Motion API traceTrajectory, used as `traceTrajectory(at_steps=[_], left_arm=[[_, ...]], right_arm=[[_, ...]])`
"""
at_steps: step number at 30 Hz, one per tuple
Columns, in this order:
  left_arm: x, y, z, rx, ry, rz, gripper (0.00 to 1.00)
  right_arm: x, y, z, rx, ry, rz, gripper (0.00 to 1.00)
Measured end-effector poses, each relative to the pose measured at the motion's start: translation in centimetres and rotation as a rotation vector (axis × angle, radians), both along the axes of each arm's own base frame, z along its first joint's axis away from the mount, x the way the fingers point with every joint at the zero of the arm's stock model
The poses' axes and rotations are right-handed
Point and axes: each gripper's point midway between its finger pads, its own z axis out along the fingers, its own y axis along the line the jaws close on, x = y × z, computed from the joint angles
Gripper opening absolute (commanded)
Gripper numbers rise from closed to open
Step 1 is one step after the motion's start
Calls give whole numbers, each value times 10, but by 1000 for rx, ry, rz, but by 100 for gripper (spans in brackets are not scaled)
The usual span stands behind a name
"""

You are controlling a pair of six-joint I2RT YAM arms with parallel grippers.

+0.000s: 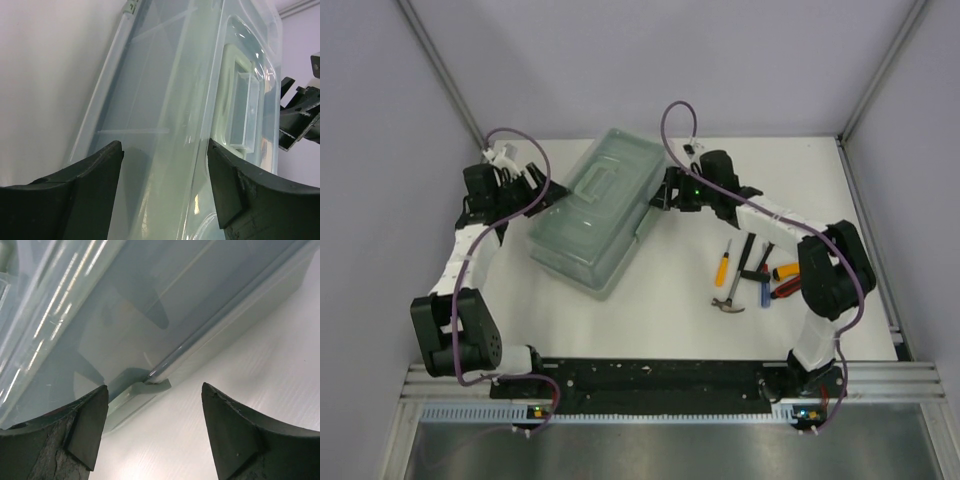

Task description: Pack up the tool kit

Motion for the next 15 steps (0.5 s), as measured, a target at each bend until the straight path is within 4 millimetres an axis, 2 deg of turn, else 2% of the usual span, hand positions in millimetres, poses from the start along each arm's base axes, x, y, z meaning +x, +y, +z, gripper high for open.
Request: traceTrajectory(at_steps=[9,13,15], left_arm=[[-6,3,-3,-8,-8,61,71],[-10,1,-3,-6,-14,73,70],[-12,1,-3,-1,-11,78,67]], right_arm=[[27,9,-17,-1,49,-31,78],[34,7,-18,-3,50,-59,94],[35,5,-19,-8,51,-72,98]])
